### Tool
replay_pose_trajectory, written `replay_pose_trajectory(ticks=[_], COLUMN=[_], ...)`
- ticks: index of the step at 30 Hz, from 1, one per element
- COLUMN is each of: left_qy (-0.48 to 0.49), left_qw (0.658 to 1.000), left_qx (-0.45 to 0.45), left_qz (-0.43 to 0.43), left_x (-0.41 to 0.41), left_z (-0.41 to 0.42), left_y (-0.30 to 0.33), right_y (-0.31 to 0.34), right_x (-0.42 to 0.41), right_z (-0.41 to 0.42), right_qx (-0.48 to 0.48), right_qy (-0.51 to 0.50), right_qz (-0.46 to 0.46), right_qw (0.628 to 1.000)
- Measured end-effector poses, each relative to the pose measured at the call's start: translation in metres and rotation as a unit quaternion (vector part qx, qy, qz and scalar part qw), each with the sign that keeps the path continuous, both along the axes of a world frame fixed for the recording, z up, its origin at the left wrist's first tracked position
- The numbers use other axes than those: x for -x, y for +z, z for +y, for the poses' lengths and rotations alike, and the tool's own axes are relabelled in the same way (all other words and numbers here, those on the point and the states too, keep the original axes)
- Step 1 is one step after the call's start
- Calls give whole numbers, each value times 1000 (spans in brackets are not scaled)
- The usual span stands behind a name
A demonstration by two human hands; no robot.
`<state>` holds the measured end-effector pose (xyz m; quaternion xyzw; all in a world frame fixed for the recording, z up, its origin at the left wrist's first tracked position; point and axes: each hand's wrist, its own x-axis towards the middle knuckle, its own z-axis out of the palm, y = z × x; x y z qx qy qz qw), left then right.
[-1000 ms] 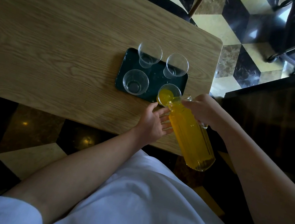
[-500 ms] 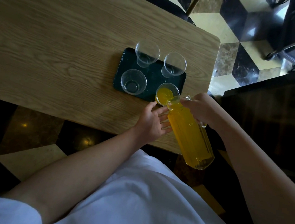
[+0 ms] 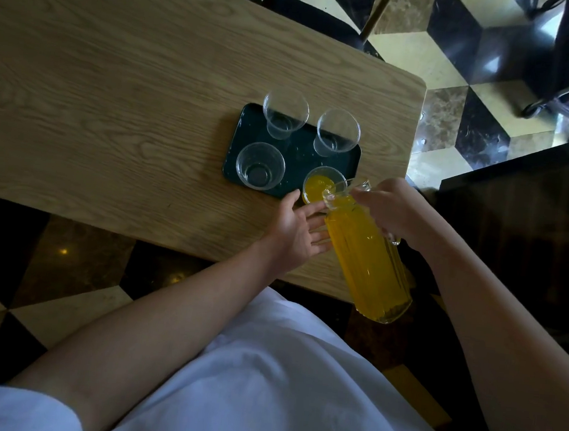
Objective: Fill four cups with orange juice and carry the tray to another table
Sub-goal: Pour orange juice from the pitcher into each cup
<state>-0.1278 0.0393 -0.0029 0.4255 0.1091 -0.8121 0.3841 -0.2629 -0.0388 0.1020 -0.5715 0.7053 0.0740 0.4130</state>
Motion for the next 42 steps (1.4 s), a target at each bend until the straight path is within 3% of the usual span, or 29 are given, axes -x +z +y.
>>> replay_pose_trajectory(ticks=[16, 27, 42], left_qy=[-3, 3, 47], left_qw=[1000, 1000, 998], left_qx=[26, 20, 45], left_qz=[-2, -4, -9], left_x=[-1, -6, -10], left_z=[-15, -26, -83], left_y=[23, 30, 29], right_y=[15, 12, 29], right_x=[11, 25, 28], right_z=[-4, -1, -56], right_qx=[33, 43, 73], right_qy=[-7, -63, -28], right_qz=[-84, -138, -143], right_qw=[996, 988, 987])
